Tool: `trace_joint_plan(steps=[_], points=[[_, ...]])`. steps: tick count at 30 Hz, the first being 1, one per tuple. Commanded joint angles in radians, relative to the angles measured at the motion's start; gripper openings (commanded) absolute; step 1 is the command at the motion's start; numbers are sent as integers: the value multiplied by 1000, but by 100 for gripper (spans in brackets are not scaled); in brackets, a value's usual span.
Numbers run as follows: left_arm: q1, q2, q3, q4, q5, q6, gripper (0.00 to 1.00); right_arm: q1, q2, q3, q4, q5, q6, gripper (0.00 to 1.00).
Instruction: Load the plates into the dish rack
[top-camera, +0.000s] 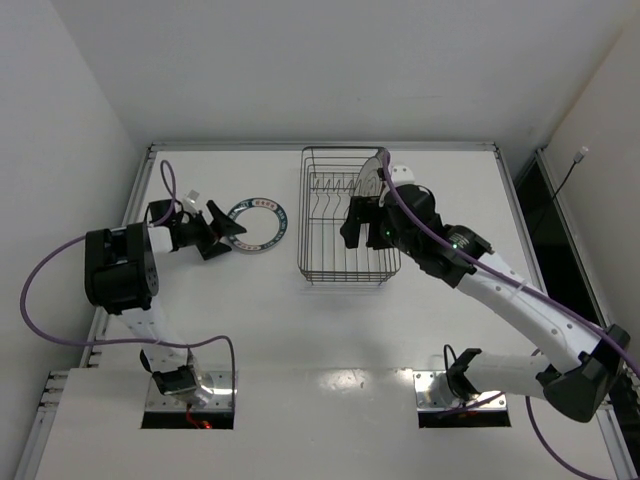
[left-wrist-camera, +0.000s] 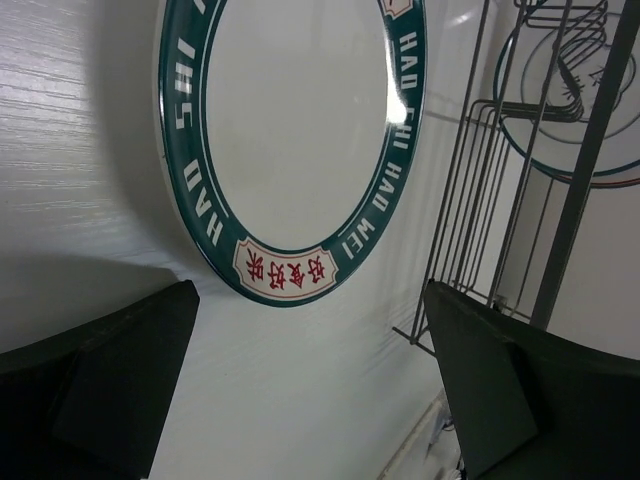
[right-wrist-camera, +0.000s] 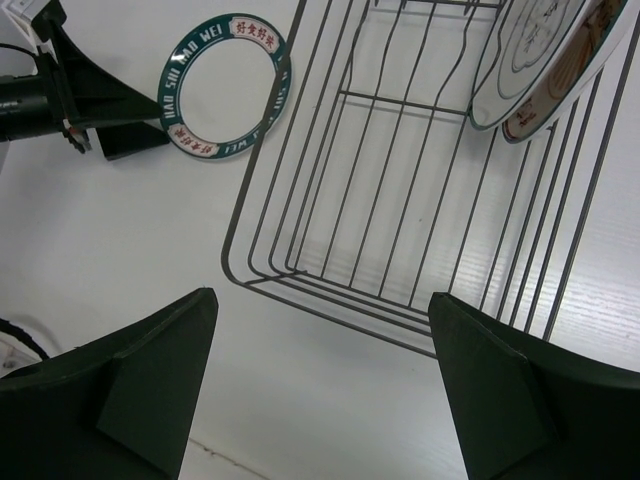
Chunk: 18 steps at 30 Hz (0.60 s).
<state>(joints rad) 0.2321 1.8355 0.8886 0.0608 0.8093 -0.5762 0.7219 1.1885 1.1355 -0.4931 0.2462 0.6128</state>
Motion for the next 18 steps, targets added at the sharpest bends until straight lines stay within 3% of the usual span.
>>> trace_joint_plan(steps=[1, 4, 9, 14, 18], points=[[12, 51, -4, -12, -18, 18, 99, -4, -3, -11, 65, -1, 2, 84], [12, 90, 41, -36, -44, 18, 99, -4, -3, -22, 65, 8, 2, 84], [12, 159, 73, -46, -44, 29, 86, -4, 6, -22, 56, 18, 2, 84], [12, 189, 84, -56, -29, 48, 45, -13, -4, -31, 56, 47, 2, 84], [12, 189, 95, -91, -38, 73, 27, -13, -13, -31, 36, 56, 2, 84]])
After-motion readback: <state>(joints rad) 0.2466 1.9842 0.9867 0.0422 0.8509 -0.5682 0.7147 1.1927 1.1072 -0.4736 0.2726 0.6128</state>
